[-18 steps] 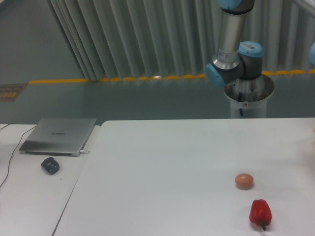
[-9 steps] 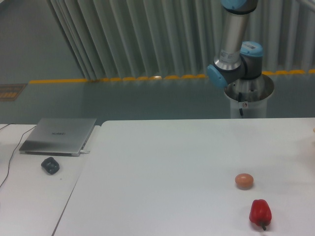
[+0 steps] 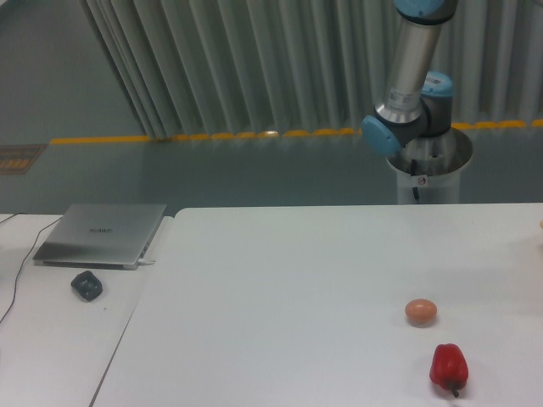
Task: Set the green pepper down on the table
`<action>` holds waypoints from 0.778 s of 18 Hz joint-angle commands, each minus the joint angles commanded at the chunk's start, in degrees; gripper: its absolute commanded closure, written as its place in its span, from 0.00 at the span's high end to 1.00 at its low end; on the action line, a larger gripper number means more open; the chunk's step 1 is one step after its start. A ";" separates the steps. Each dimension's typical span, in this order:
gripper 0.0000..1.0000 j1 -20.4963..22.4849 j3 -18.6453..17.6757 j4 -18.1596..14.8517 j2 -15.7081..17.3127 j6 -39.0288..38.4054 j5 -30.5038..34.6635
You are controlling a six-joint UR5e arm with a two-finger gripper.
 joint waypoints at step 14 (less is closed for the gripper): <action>1.00 2.99 -1.05 -0.44 0.18 -17.17 4.30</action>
